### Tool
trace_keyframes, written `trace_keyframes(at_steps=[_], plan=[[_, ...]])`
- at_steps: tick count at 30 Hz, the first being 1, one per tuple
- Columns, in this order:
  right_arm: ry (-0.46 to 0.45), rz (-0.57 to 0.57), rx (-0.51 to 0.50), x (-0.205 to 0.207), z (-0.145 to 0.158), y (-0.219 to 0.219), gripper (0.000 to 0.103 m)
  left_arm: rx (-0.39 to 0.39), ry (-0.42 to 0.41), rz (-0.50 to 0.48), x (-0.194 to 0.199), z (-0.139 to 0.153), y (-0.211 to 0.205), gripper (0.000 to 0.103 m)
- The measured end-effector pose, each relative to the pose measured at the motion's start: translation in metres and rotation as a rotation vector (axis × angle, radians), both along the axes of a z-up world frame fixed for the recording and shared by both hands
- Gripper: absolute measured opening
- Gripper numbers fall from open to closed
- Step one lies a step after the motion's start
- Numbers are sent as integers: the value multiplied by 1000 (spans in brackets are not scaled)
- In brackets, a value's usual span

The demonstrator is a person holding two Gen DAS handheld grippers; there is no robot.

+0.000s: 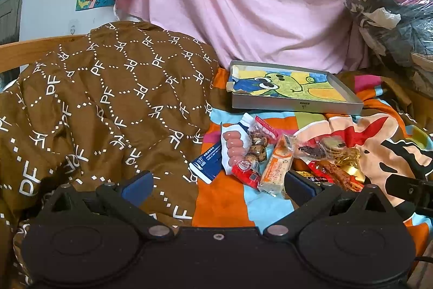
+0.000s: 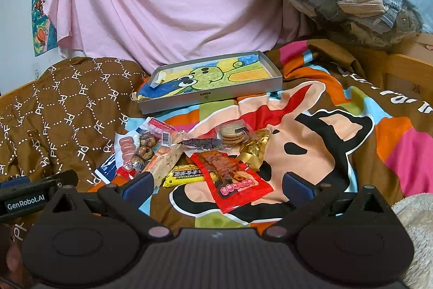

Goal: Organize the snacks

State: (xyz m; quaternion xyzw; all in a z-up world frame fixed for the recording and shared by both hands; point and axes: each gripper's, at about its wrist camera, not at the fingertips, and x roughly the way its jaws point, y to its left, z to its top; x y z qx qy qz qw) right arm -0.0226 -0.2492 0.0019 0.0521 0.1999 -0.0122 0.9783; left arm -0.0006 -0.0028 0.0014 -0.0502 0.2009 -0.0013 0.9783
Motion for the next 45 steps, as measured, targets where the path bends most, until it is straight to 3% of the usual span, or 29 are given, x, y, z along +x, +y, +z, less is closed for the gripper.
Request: trace_keyframes(at_steps=[19,28,40,45], plan=[[24,6,9,3,-3,2,103,1,19,6,4,-6,1,102],[93,36,65,14,5,-7,103,13,58,11,11,-10,3,102],[146,245,65,58,28,-25,103,24,99,-57,42,-2,-7,102],[176,335,47,81,34,-35,103,68,112,-151,67,1,-18,102]])
